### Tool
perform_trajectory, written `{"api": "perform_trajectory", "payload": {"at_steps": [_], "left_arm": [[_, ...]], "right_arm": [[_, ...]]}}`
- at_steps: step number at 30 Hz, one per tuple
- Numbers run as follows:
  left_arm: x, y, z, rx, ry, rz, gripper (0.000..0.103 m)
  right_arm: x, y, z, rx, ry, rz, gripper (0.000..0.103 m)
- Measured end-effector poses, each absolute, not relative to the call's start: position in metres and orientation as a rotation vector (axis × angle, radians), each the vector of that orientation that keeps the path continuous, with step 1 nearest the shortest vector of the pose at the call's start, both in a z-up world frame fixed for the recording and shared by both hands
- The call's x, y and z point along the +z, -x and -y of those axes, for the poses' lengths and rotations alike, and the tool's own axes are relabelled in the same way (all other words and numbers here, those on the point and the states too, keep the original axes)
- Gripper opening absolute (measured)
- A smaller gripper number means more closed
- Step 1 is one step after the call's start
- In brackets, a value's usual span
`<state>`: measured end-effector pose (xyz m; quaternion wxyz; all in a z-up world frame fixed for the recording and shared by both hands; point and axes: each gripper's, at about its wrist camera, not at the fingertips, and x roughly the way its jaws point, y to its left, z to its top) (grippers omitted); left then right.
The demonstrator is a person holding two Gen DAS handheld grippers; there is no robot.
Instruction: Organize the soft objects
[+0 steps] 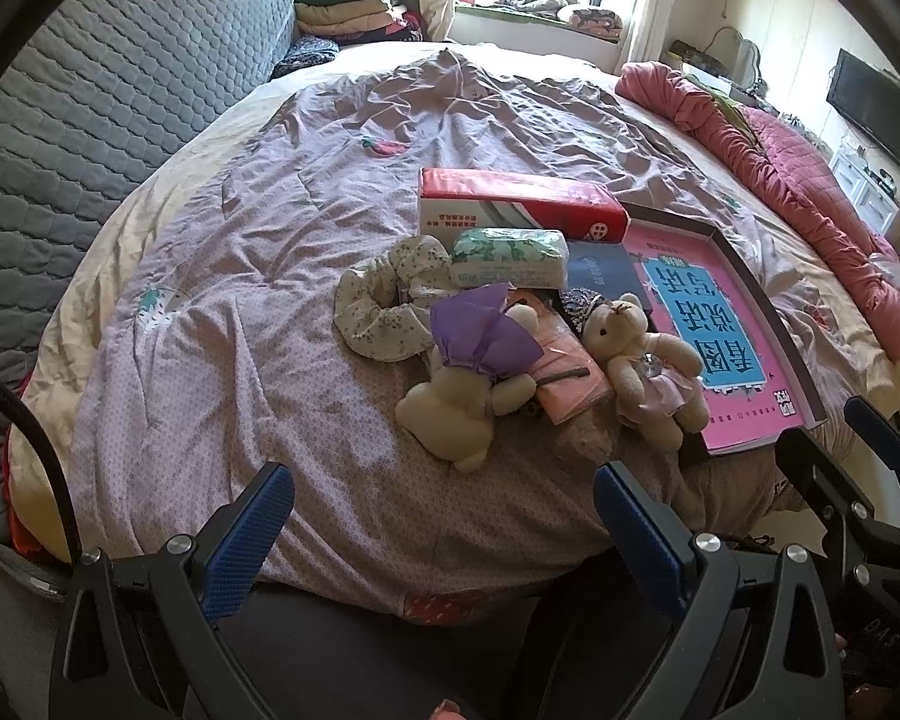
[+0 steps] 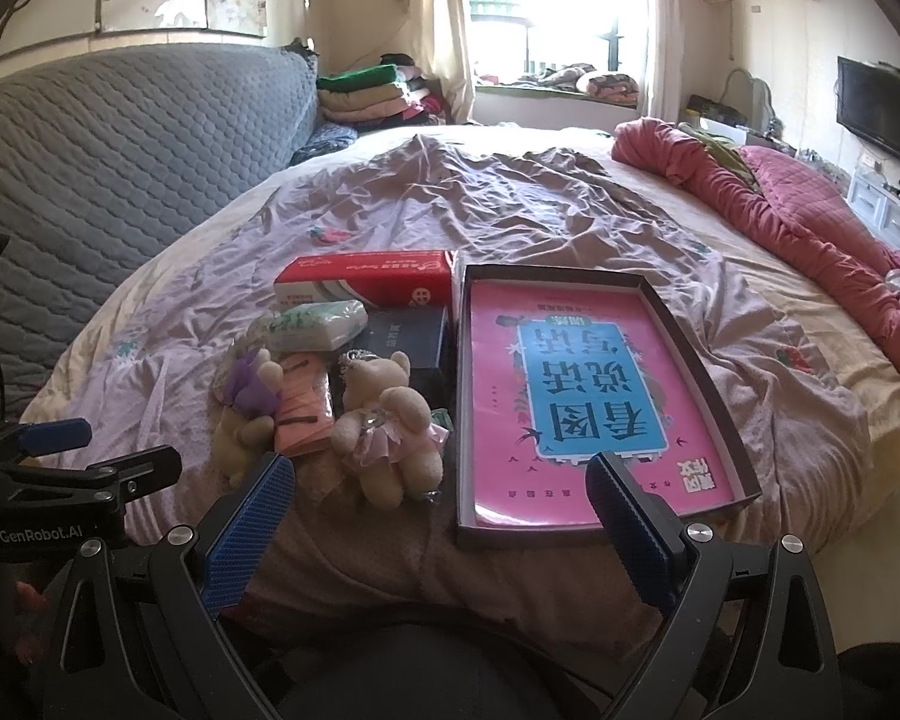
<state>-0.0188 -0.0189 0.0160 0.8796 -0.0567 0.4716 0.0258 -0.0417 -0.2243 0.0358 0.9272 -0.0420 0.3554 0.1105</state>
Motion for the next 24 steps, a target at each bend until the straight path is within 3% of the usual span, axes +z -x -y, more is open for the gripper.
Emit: {"api": "perform_trajectory", "payload": {"at_steps": [24], "left_arm": [[-0.016, -0.001, 0.01, 0.053, 0.153, -1.047, 0.1]], "right_arm": [[0.018, 0.021, 0.219, 0.255, 0.081, -0.787, 0.098]]}}
